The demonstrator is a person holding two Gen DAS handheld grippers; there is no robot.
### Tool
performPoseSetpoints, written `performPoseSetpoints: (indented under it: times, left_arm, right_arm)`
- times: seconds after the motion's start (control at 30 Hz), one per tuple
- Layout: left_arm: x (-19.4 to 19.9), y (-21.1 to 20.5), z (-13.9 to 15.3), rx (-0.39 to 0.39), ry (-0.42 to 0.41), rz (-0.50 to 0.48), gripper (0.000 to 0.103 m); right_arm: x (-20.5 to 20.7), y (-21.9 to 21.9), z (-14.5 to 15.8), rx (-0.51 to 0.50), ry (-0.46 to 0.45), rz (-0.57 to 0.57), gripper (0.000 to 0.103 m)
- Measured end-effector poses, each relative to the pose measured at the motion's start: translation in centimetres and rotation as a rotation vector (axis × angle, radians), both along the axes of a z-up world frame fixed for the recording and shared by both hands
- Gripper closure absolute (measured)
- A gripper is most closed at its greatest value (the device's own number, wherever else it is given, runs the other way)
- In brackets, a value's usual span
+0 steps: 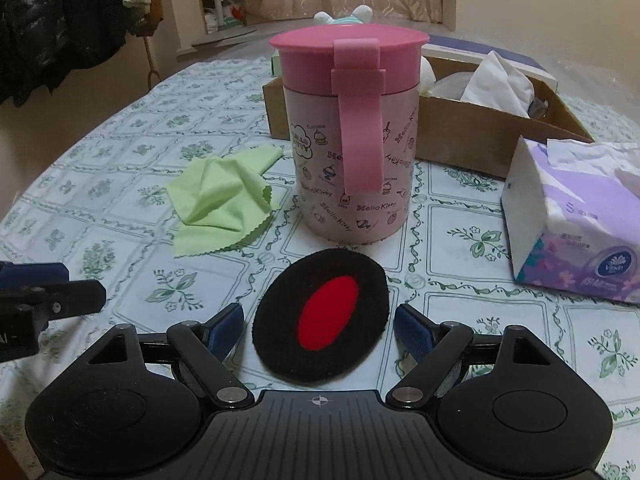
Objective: Organize soft objects
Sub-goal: 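Grasp the black-red pad with the right tool while the left tool grasps the green cloth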
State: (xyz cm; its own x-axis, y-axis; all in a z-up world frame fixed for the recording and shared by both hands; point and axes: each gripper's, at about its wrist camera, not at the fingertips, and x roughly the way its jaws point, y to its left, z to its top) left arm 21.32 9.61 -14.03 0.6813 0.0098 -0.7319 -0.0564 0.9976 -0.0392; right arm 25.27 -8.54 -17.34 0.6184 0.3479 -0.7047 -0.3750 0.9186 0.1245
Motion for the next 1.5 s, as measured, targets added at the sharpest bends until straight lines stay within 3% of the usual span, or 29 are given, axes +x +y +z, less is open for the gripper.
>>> performPoseSetpoints:
  times: [0.1, 0.13, 0.27, 0.77, 0.93, 1.0, 1.1, 1.13, 1.27, 1.5]
  left_arm:
    - [0.5, -0.3, -0.3, 0.006, -0.005, -0.016, 0.054]
    - [0.6, -0.5, -0.4, 0.01, -0.007, -0.021, 0.051]
    - [1.4, -1.1, -0.7, 0.022, -0.017, -0.056, 0.045]
    - [7.8, -2.8, -3.5, 0.108, -0.043, -0.196, 0.038]
    - [9.7, -2.3, -4.6, 0.092, -0.042, -0.206, 0.038]
    - [10.0, -2.2, -4.6, 0.088, -0.046, -0.212, 0.044]
    - [10.0, -1.9, -4.4, 0.065, -0.057, -0.223, 0.081]
    - [9.9, -1.8, -4.3, 0.051, -0.054, -0.224, 0.101]
    - [9.0, -1.2, -3.8, 0.002, -0.035, -0.22, 0.102]
    - [3.5, -1.8, -1.2, -0.03, -0.016, -0.268, 0.102]
  right_arm:
    - [0.0, 0.0, -0.3, -0.001, -0.023, 0.005, 0.023]
    - [0.0, 0.0, -0.4, -0.007, -0.029, 0.012, 0.032]
    - [-0.2, -0.5, -0.5, -0.01, -0.059, 0.038, 0.035]
    - [2.5, -6.4, 1.2, 0.07, -0.082, -0.062, 0.035]
    - [2.0, -7.9, 1.6, 0.084, -0.081, -0.07, 0.035]
    - [1.7, -8.4, 1.7, 0.091, -0.076, -0.075, 0.035]
    - [1.1, -9.1, 1.8, 0.11, -0.064, -0.079, 0.035]
    - [1.0, -9.3, 1.9, 0.118, -0.059, -0.08, 0.035]
    - [0.4, -9.7, 2.1, 0.129, -0.052, -0.085, 0.035]
    - [-0.9, -10.6, 2.6, 0.147, -0.042, -0.076, 0.035]
